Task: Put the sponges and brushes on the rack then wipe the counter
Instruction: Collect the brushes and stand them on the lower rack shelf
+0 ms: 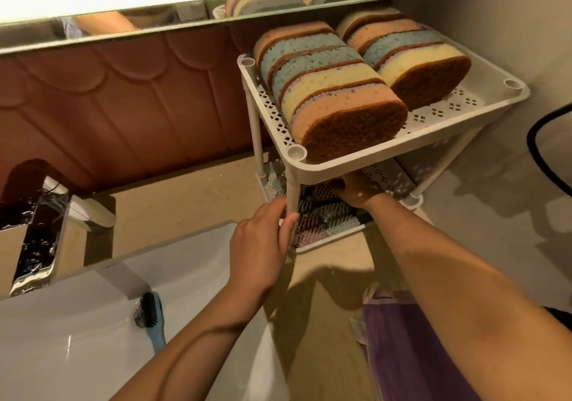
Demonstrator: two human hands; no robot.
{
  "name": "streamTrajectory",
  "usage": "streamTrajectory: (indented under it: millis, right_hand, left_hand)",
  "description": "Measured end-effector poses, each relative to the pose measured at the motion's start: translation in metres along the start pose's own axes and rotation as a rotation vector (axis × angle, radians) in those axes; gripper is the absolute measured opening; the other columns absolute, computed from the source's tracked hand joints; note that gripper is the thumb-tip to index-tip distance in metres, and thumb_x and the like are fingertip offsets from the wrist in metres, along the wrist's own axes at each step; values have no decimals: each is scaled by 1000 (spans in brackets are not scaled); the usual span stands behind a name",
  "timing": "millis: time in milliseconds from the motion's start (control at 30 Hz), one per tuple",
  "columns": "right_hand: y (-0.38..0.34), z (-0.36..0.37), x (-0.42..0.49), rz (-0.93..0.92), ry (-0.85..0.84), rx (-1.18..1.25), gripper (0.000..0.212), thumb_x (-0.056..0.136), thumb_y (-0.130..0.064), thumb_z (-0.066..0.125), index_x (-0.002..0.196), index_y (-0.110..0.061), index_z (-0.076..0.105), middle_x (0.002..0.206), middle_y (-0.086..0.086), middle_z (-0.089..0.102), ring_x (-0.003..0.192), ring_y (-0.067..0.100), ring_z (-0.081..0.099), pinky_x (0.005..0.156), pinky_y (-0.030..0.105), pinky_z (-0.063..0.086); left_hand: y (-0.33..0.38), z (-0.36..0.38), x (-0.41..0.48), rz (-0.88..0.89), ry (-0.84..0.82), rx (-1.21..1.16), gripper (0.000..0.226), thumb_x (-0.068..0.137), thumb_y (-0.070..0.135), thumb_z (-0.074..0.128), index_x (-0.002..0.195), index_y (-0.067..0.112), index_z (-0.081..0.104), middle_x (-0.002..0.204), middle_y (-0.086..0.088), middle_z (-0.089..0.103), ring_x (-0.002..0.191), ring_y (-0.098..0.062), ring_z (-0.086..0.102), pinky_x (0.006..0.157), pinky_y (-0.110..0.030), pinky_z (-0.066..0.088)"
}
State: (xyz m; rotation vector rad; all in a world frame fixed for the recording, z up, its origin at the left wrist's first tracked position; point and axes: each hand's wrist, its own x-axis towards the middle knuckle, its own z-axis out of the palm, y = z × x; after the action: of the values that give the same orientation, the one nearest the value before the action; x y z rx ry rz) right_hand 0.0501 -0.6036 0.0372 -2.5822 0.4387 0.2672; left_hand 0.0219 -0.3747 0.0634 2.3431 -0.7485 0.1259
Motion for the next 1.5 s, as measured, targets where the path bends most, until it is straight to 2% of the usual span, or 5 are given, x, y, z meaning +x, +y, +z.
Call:
streamTrajectory:
  millis: [200, 600, 767, 1100, 1500]
  right_hand:
    - [14, 9, 9, -37, -48, 10, 25, 92, -9, 54, 113, -10, 67, 138, 11, 51, 129, 30, 43, 106, 29, 31]
    - [16, 12, -5, -40, -10, 9, 38, 94, -13, 51, 131, -19, 54, 141, 11, 48, 130, 30, 44, 108, 37, 37]
    - [6, 8, -43, -4, 80, 82, 30, 92, -16, 55, 121, -15, 61, 126, 11, 60, 114, 29, 56, 95, 36, 47]
    - [-56, 18, -127, -80, -125, 89, 22, 91, -29, 56, 112, -24, 63, 105, -1, 65, 91, 15, 59, 76, 30, 50]
    - [-166, 58, -183, -285, -326, -38, 37, 90, -34, 57, 126, -24, 55, 116, -2, 61, 98, 14, 59, 87, 28, 47]
  left_hand:
    - [1, 0, 0, -15, -2, -17, 24, 96, 35, 43, 109, 20, 57, 95, 0, 66, 77, -20, 61, 65, -35, 51]
    - [5, -5, 1, -89, -41, -74, 21, 95, 38, 45, 107, 23, 55, 97, 6, 65, 80, -14, 61, 65, -36, 53]
    - [9, -17, -2, -260, -193, -294, 29, 94, 31, 52, 119, 19, 47, 108, 6, 54, 87, -12, 57, 75, -30, 50]
    - [-11, -67, -44, -233, -708, -172, 29, 94, 30, 50, 113, 10, 58, 107, -3, 61, 98, -17, 57, 88, -29, 45]
    - [-59, -141, -125, -340, -802, 31, 42, 94, 42, 46, 128, 19, 48, 124, -2, 58, 110, -18, 55, 95, -32, 45]
